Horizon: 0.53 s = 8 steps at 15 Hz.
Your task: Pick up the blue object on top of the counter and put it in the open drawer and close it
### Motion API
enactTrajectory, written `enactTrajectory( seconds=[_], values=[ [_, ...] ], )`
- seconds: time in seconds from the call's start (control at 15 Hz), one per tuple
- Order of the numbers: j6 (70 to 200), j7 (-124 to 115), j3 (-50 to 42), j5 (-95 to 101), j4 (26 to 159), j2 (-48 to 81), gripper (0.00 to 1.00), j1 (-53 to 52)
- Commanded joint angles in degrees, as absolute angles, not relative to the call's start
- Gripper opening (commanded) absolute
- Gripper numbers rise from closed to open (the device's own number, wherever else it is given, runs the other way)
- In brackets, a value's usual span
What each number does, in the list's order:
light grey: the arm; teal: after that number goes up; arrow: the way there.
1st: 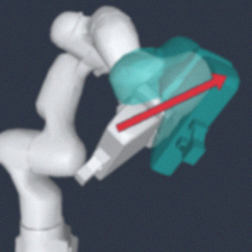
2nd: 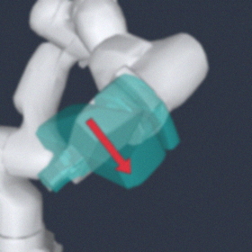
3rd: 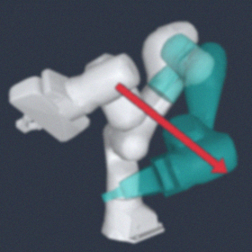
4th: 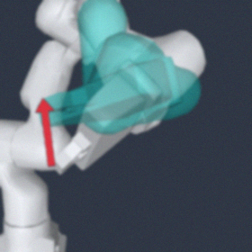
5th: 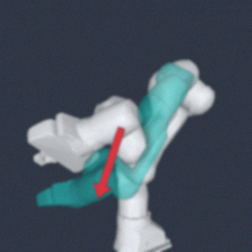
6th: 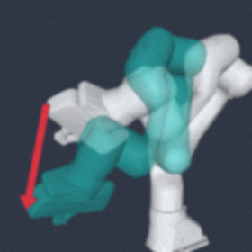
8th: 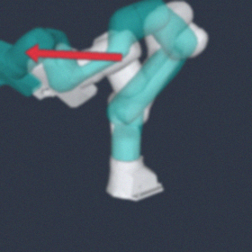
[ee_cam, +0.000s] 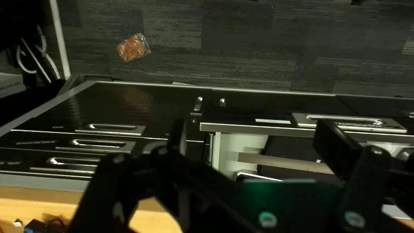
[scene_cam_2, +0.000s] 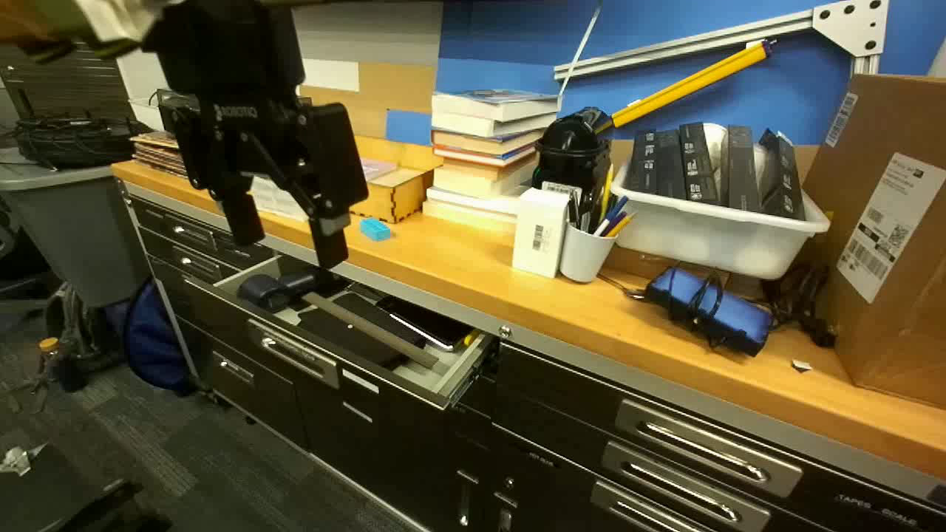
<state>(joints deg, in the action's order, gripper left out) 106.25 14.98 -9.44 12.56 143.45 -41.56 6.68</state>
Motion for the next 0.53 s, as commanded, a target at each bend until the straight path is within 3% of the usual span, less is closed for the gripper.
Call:
enactTrajectory(
  seconds=[0.0,0.47],
  values=[
    [106.03,14.78,-9.72,12.74,143.02,-41.6,1.0,6.29],
    [108.52,7.78,-5.46,11.19,139.64,-35.81,1.0,4.78]
  ],
)
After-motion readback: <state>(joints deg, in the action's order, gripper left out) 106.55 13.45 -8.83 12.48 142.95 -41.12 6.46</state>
